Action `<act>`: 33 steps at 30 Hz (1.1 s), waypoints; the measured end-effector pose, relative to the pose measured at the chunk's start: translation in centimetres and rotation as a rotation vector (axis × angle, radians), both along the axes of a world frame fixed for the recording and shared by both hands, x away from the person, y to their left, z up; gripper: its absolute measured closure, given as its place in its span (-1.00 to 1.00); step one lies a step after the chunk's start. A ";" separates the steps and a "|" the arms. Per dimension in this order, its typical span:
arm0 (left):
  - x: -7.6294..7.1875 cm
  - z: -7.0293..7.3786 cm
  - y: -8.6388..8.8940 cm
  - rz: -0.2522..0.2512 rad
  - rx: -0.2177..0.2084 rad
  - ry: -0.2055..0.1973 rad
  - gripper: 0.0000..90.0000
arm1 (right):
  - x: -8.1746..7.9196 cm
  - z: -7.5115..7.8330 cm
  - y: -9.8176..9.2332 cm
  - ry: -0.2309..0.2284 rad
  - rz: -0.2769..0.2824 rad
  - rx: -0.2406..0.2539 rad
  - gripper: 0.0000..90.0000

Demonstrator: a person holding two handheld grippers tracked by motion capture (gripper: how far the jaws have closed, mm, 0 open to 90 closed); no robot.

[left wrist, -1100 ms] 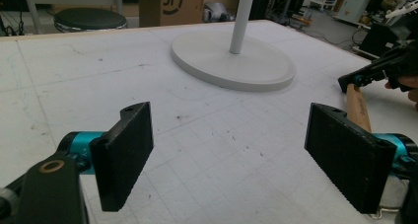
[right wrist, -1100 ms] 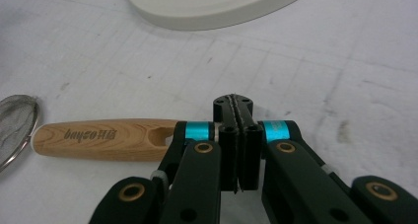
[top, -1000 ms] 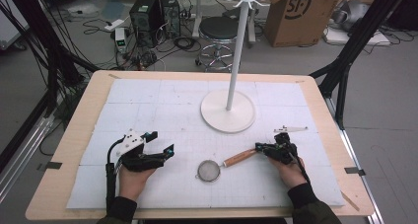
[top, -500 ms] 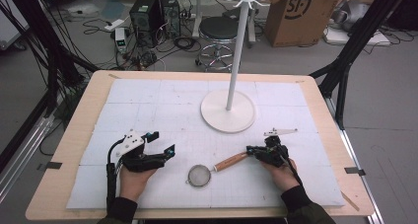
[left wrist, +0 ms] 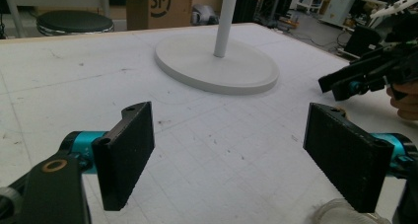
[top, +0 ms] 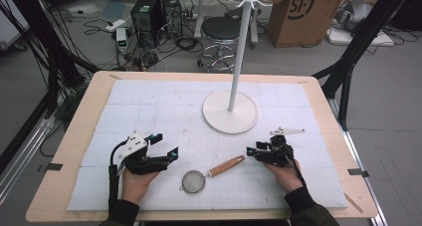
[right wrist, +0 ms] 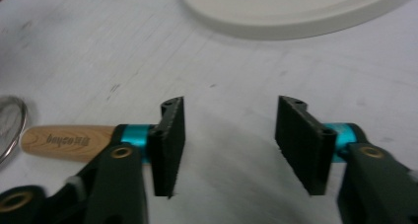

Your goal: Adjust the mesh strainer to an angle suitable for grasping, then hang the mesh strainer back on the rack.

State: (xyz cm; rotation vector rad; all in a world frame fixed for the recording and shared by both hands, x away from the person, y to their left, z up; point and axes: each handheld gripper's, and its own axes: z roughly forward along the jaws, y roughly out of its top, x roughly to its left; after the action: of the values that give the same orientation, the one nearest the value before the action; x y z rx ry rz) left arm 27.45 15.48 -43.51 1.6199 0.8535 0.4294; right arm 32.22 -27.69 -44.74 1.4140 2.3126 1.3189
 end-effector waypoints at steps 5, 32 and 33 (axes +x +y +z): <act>-0.1 0.1 -0.1 -0.009 -0.004 0.003 -0.55 | -0.5 0.6 -1.5 -0.030 -0.035 0.033 -0.28; -0.4 1.7 -9.4 -0.363 0.161 0.124 -0.55 | -1.2 1.3 -4.5 -0.073 -0.086 0.075 -0.32; -0.3 1.7 -9.6 -0.362 0.170 0.124 -0.52 | -1.2 1.3 -4.6 -0.070 -0.090 0.083 -0.32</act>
State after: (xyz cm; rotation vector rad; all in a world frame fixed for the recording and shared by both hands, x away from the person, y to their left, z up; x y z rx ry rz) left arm 27.16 5.85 -41.85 1.9292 0.6077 0.1492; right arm 31.02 -32.24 -43.42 1.4526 2.1472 1.4291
